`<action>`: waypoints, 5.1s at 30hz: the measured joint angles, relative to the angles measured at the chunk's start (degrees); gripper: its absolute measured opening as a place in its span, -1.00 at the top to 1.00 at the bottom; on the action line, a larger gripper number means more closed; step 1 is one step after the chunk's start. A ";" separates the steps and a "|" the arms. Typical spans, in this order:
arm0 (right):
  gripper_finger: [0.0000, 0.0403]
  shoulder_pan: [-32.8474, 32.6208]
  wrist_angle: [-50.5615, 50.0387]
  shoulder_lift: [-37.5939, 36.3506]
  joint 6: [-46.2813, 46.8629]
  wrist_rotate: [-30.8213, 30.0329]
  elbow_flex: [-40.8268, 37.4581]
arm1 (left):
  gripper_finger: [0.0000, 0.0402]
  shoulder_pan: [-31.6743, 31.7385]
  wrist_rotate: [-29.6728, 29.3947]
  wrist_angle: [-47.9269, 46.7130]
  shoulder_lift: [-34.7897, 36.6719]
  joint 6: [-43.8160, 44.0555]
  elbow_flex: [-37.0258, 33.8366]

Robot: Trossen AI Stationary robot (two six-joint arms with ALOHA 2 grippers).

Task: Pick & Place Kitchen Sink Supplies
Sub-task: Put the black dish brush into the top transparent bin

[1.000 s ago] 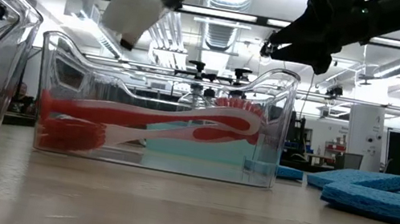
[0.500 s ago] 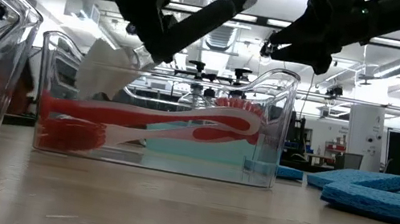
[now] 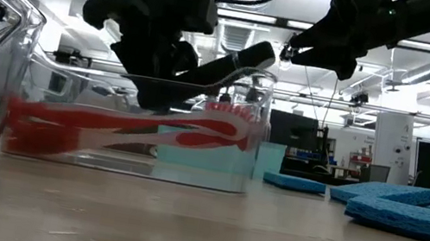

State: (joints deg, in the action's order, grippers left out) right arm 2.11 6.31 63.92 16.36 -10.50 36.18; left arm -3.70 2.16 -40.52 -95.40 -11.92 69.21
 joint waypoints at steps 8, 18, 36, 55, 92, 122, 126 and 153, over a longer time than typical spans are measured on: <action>-0.11 0.00 0.00 0.00 -0.02 -0.02 0.00 | 0.36 -0.08 -0.18 -0.74 -1.22 1.39 0.09; -0.11 0.00 -0.01 0.01 -0.03 -0.07 0.00 | -0.13 -0.11 -3.59 -9.71 -0.74 1.76 5.27; -0.11 -0.11 -0.04 0.02 -0.04 0.09 -0.59 | -0.18 9.21 -25.47 -27.30 13.39 1.69 7.59; -0.11 -0.11 0.05 0.02 -0.01 0.05 -1.40 | -0.18 40.70 -17.28 -12.34 6.97 -20.33 1.49; -0.11 -0.11 0.37 0.02 -0.93 0.04 -2.47 | 0.05 44.41 -13.52 -13.52 -16.30 -25.97 10.60; -0.11 -0.11 1.46 0.02 -1.17 0.09 -2.89 | -0.38 44.00 -15.16 -18.07 -15.89 -19.63 12.58; -0.11 -0.11 2.15 0.02 -1.33 0.09 -2.89 | -0.38 44.00 -15.20 -15.97 -15.89 -19.87 11.69; -0.11 -0.11 2.13 0.00 -1.36 0.09 -2.99 | -0.05 44.19 -11.16 -12.05 -15.91 -23.63 10.12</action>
State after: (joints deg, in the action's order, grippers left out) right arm 2.00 8.44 63.92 15.00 -10.41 33.19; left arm 40.49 -9.00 -52.57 -111.31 -35.55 79.33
